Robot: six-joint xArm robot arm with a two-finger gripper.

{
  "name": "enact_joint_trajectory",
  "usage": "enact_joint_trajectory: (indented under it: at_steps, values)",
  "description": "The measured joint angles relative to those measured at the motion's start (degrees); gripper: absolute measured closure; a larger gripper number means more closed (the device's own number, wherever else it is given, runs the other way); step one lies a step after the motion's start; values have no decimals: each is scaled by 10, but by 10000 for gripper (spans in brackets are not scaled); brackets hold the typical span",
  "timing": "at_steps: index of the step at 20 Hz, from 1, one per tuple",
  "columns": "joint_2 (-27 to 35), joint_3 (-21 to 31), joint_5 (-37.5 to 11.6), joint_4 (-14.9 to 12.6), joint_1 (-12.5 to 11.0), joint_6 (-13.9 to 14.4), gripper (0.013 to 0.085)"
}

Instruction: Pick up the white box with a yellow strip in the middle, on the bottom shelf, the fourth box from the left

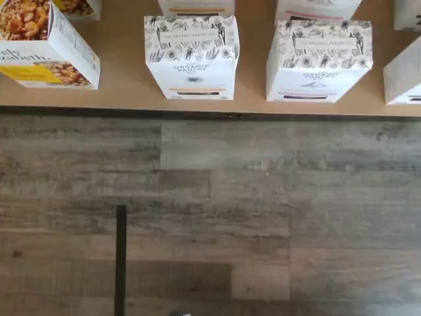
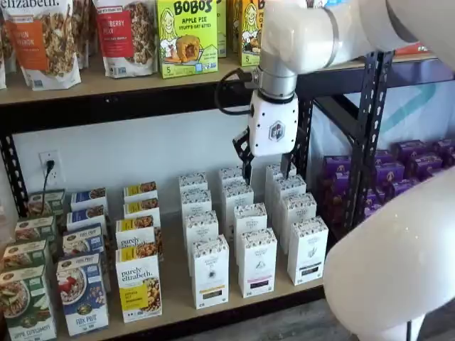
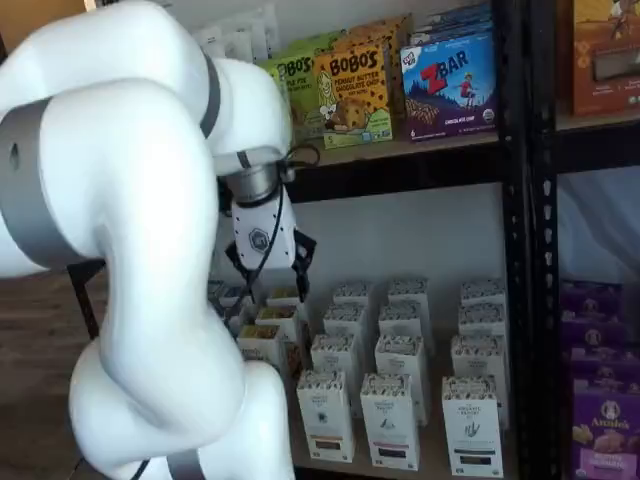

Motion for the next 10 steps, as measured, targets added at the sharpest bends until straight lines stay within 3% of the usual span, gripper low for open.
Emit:
enact_joint_trajectory:
  at_steps: [6,10]
  values:
    - [39,12,-41,13,-7,-15,130]
    - [78,12,-74,6,1,-4,130]
